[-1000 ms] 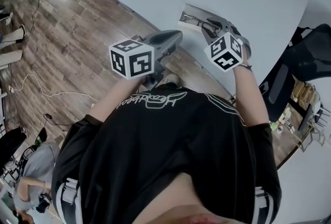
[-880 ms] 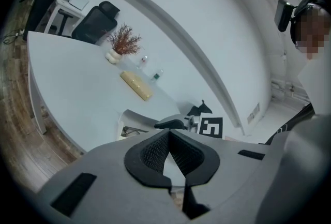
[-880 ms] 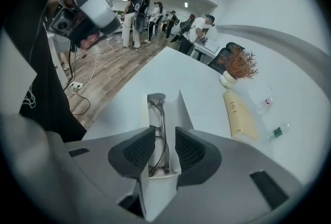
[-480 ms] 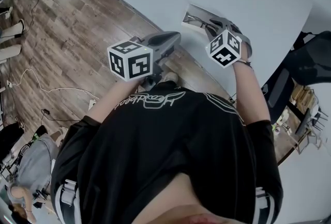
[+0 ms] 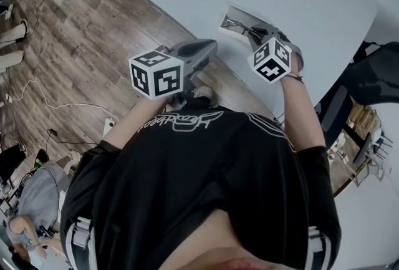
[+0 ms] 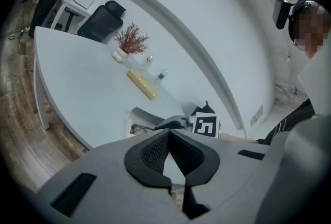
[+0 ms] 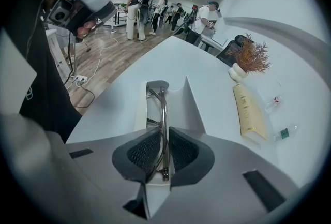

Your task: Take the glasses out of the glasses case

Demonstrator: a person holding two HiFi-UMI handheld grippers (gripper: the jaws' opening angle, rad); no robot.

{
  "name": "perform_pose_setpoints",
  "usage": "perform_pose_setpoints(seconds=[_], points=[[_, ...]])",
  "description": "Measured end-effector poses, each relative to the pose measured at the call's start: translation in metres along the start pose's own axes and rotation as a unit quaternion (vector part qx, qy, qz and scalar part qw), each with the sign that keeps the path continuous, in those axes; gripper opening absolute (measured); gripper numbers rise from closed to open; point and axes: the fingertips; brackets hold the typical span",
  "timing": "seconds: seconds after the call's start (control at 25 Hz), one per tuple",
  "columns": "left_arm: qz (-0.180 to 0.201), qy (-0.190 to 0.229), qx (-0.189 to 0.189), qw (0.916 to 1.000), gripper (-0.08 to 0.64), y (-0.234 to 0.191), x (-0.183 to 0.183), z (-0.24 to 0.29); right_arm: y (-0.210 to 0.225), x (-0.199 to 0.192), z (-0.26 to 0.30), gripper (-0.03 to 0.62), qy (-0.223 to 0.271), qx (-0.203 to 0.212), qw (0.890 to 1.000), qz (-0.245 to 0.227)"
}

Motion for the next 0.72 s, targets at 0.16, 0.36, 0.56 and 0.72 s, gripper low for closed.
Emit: perform_pose_setpoints(seconds=[0.16, 0.36, 0.56, 0.72], points=[[-0.005, 0.002, 0.001, 1.0000, 0.006, -0.0046, 0.0018, -0.0001, 0.0002, 0.0020, 0.0014, 0.043, -0.002, 0.002, 1.000, 0.000], [-0.008, -0.004, -0.002, 1.0000, 0.006, -0.0046, -0.0020, 0.0028, 0.0011, 0.0025, 0.0010, 0.032, 0.000, 0.002, 1.000, 0.000], [-0.008, -0.007, -0.003, 0.9999, 0.006, -0.0076, -0.0039, 0.0030, 0.0002, 0.0025, 0.0021, 0.031, -0.005, -0.001, 1.000, -0.006], [-0.007, -0.006, -0.004, 0.9999, 0.006, -0.0079, -0.0041, 0.0028, 0.0003, 0.0019, 0.0021, 0.029, -0.008, -0.005, 1.000, -0.007]])
Point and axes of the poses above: the fingertips, and each gripper's own axes: z forward along the fingers, y to its right, x out of its top, and after that the axes turned 8 degrees about -y, right-handed
